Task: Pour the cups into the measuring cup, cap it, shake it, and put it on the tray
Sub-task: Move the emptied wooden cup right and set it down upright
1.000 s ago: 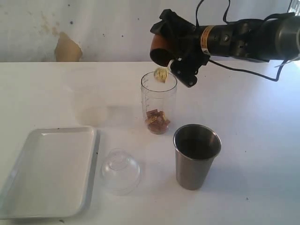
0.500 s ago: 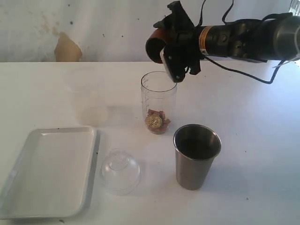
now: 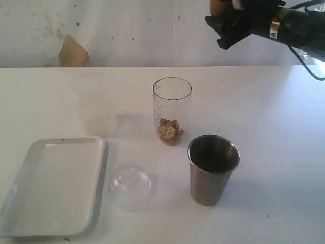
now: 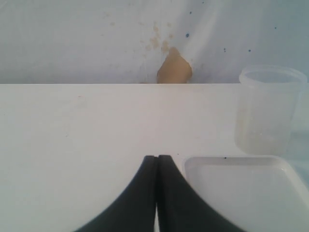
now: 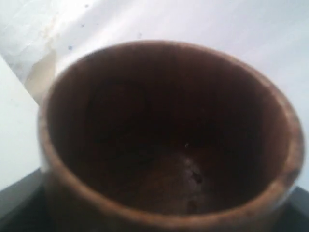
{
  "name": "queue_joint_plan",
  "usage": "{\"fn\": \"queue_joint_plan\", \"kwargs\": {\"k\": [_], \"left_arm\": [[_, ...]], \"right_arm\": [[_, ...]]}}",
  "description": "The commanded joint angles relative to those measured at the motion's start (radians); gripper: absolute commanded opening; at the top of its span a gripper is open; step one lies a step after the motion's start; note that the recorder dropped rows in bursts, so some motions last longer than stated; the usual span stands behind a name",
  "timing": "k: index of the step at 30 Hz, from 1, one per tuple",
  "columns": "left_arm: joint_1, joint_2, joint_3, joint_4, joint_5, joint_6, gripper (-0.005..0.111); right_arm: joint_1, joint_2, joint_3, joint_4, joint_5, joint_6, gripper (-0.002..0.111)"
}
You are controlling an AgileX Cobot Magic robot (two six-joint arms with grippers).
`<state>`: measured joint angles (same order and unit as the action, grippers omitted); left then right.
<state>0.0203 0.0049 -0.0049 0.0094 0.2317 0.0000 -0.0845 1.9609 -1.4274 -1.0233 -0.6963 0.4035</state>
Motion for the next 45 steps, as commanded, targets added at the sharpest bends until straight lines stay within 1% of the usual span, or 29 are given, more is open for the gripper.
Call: {"fn": "queue_joint_plan", "kwargs": {"k": [1, 3, 4, 6, 13, 16, 25, 31, 36, 38, 40, 43, 45], "left_arm": [[-0.004, -0.005, 0.005, 0.001, 0.002, 0.0, 0.0], [-0.004, -0.005, 0.005, 0.001, 0.002, 0.0, 0.0], [-0.004, -0.005, 0.005, 0.001, 0.002, 0.0, 0.0], [-0.004, -0.005, 0.005, 0.001, 0.002, 0.0, 0.0], [-0.004, -0.005, 0.005, 0.001, 0.002, 0.0, 0.0], [-0.004, -0.005, 0.005, 0.001, 0.002, 0.0, 0.0], [-0.004, -0.005, 0.005, 0.001, 0.002, 0.0, 0.0], [-0.004, -0.005, 0.005, 0.001, 0.002, 0.0, 0.0], [-0.004, -0.005, 0.005, 0.001, 0.002, 0.0, 0.0], [-0.004, -0.005, 0.005, 0.001, 0.002, 0.0, 0.0], [-0.004, -0.005, 0.005, 0.001, 0.002, 0.0, 0.0], [-0.004, -0.005, 0.005, 0.001, 0.002, 0.0, 0.0], [-0.004, -0.005, 0.005, 0.001, 0.002, 0.0, 0.0]], "right_arm": [[-0.066, 0.07, -0.006, 0.061, 0.119, 0.318, 0.0], [-0.081, 0.129, 0.003, 0.054, 0.119, 0.4, 0.0], [-0.085, 0.15, 0.009, 0.039, 0.12, 0.407, 0.0], [-0.085, 0.211, 0.009, -0.004, 0.121, 0.407, 0.0], [-0.085, 0.339, 0.009, -0.009, 0.117, 0.386, 0.0], [-0.085, 0.361, 0.009, -0.032, 0.117, 0.324, 0.0], [-0.085, 0.416, 0.009, -0.111, 0.08, 0.272, 0.0], [-0.085, 0.418, 0.009, -0.114, 0.016, 0.27, 0.0], [-0.085, 0.418, 0.009, -0.114, 0.013, 0.27, 0.001], [-0.085, 0.418, 0.009, -0.114, 0.013, 0.27, 0.006], [-0.085, 0.418, 0.009, -0.114, 0.013, 0.27, 0.017], [-0.085, 0.418, 0.009, -0.114, 0.017, 0.27, 0.046], [-0.085, 0.418, 0.009, -0.11, 0.017, 0.27, 0.07]]}}
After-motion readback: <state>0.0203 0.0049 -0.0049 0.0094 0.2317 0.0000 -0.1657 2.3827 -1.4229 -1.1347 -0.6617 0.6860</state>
